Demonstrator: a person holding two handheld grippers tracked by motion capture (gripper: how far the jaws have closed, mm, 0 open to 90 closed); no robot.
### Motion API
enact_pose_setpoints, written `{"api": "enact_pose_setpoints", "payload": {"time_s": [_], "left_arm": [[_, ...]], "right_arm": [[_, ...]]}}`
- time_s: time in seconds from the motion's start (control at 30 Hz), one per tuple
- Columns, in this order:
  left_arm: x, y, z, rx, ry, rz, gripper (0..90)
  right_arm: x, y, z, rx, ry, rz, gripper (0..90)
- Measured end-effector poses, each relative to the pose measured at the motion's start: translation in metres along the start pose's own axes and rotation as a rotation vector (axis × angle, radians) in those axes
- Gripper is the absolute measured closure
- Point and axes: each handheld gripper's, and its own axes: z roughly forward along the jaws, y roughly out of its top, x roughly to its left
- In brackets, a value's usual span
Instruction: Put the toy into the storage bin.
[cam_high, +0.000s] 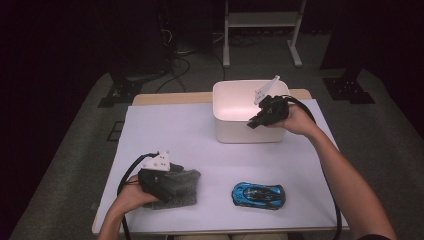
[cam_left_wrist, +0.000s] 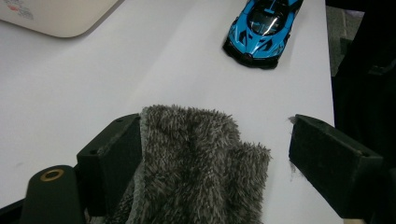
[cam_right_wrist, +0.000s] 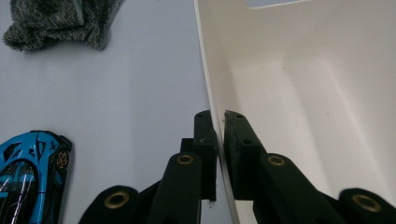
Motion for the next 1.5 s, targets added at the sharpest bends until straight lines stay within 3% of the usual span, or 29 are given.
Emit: {"api": "enact_pose_setpoints", "payload": {"time_s": [0.47, 1.03, 1.5], "left_arm": [[-0.001, 0.001, 0.000, -0.006, -0.001, -0.003, 16.8], [-0.004, 0.006, 0.002, -0.003, -0.009, 0.017, 16.8], [-0.005, 0.007, 0.003, -0.002, -0.011, 0.023, 16.8]], "right_arm": [[0.019, 0.002, -0.004, 0.026, 0.028, -0.016, 84.5], [0.065, -0.005, -0.009, 0.022, 0.040, -0.051, 85.0], [0.082, -0.006, -0.012, 0.028, 0.061, -0.053, 85.1]]}}
